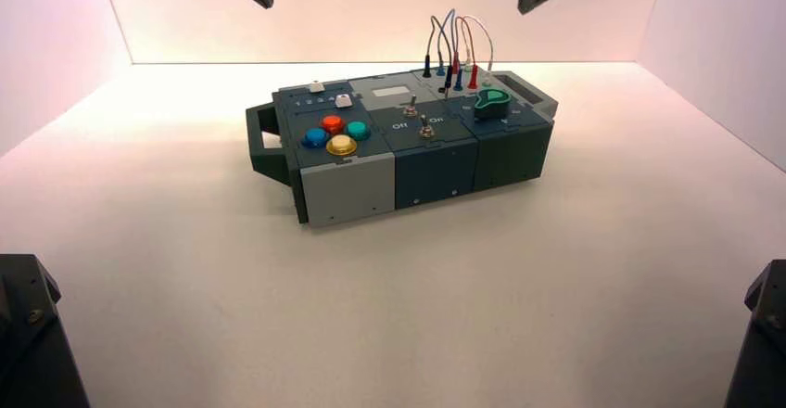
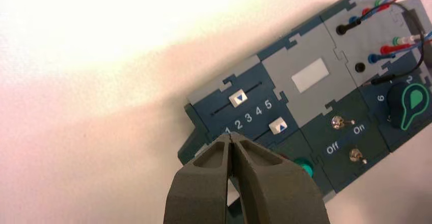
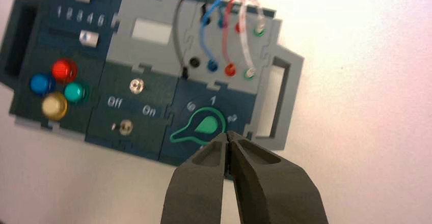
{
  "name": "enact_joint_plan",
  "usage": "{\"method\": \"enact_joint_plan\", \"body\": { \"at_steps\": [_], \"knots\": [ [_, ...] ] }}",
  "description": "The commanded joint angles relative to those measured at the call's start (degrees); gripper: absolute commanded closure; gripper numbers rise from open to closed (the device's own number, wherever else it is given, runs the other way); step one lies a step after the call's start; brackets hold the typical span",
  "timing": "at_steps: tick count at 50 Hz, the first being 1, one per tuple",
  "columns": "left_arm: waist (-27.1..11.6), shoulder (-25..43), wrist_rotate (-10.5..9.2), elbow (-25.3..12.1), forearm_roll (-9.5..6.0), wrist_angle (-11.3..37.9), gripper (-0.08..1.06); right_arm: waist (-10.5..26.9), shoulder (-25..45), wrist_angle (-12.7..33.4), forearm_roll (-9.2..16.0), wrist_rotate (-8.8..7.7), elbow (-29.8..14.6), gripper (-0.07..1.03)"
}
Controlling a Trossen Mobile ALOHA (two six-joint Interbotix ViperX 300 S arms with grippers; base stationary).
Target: Push the blue button with the right gripper.
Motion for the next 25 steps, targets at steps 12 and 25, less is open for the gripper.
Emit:
{"method": "enact_joint_plan", "body": {
  "at_steps": [12,25],
  "knots": [
    [0.35,1.32,1.23,-2.29,-0.53,1.14,1.01,10.02,-2.64,6.77,-2.11,2.37,-5.71,0.98],
    [0.35,-0.09,10.9,-2.37,-2.9,1.05,1.01,16.44,-2.64,7.56,0.09,2.02,-6.42,0.98]
  ]
}}
